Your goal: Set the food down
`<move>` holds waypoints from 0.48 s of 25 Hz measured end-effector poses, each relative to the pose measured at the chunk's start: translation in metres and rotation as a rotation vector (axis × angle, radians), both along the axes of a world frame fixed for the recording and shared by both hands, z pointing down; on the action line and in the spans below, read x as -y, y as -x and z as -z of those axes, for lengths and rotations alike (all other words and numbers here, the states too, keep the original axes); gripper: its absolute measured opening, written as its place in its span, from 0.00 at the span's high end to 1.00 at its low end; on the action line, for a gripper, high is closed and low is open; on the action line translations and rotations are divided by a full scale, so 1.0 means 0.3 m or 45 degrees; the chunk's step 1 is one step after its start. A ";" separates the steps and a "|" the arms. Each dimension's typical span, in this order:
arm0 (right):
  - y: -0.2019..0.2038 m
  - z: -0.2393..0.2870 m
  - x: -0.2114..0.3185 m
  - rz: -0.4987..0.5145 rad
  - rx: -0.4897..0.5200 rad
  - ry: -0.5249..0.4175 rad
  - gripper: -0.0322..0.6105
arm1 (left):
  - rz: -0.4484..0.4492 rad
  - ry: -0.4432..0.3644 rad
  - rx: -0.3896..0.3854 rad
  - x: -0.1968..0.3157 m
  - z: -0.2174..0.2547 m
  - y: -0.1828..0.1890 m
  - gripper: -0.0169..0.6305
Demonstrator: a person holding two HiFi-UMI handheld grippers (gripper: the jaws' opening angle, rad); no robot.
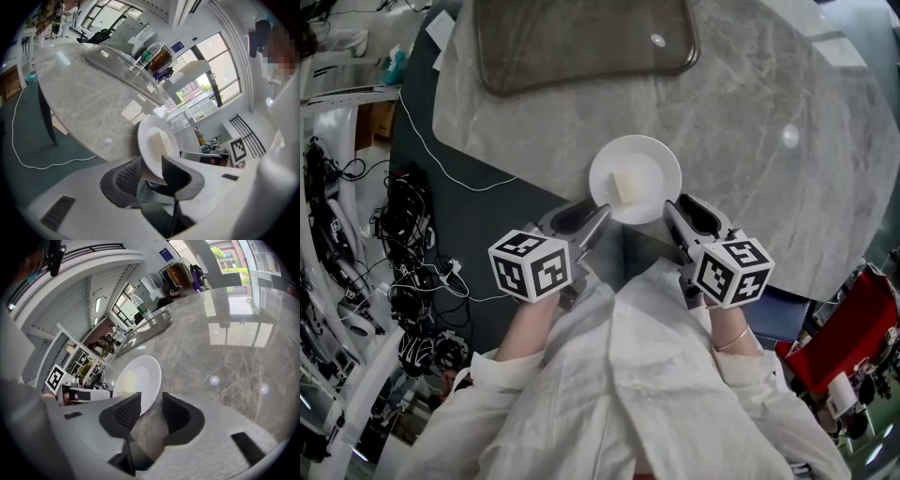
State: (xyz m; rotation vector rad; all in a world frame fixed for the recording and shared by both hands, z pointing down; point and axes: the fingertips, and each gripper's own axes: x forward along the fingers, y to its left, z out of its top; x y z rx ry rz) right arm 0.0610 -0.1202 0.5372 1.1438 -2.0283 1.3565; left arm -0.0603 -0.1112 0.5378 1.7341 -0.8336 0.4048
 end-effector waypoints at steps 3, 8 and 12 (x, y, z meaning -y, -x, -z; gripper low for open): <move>0.002 -0.002 -0.001 0.028 -0.033 -0.005 0.78 | -0.003 -0.001 0.007 0.002 0.000 -0.001 0.76; 0.000 -0.008 -0.005 0.033 -0.044 -0.007 0.79 | -0.021 -0.004 0.026 -0.003 -0.002 -0.001 0.77; -0.006 -0.010 -0.007 0.046 -0.048 -0.005 0.83 | -0.021 -0.011 0.041 -0.004 -0.003 -0.003 0.78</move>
